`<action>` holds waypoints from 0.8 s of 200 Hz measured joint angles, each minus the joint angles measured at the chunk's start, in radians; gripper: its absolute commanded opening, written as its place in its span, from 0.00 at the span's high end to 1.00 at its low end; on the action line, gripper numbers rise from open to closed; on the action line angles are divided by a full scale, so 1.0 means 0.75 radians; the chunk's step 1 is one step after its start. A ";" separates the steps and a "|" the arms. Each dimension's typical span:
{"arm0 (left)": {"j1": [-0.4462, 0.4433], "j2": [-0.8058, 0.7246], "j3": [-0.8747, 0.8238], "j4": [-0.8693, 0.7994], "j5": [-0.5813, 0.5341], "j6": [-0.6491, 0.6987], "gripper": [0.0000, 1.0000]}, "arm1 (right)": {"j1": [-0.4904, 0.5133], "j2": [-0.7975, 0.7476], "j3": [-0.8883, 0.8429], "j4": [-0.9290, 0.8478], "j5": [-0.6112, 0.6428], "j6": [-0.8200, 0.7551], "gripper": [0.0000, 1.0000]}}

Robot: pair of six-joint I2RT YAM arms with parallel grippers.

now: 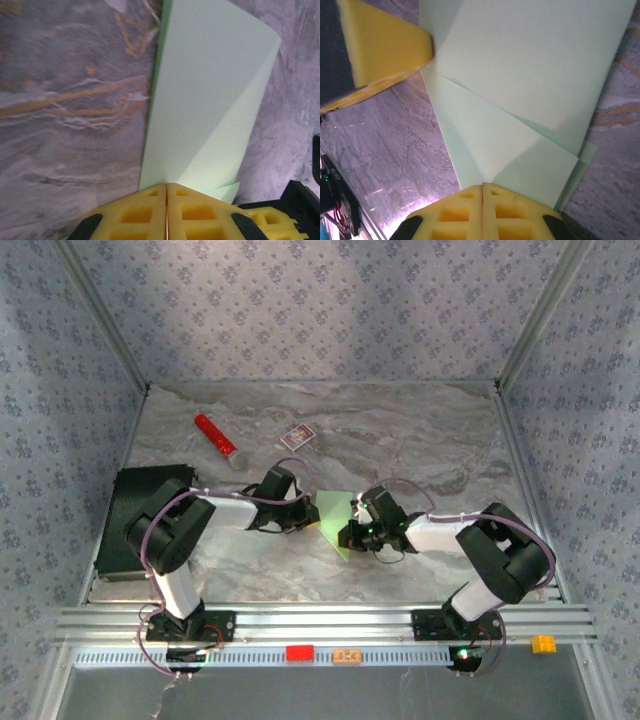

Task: Fold a paper plane with a square sheet of paper (pick it up from the middle)
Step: Third fold the triangle at the center of the table.

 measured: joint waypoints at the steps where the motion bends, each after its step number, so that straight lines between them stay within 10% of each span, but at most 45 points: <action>1: 0.001 -0.001 0.000 -0.002 -0.002 0.000 0.91 | -0.001 0.000 0.000 0.000 -0.002 -0.002 1.00; 160: -0.114 0.062 0.125 -0.105 -0.043 0.074 0.94 | -0.036 -0.034 0.035 -0.134 -0.030 -0.097 0.96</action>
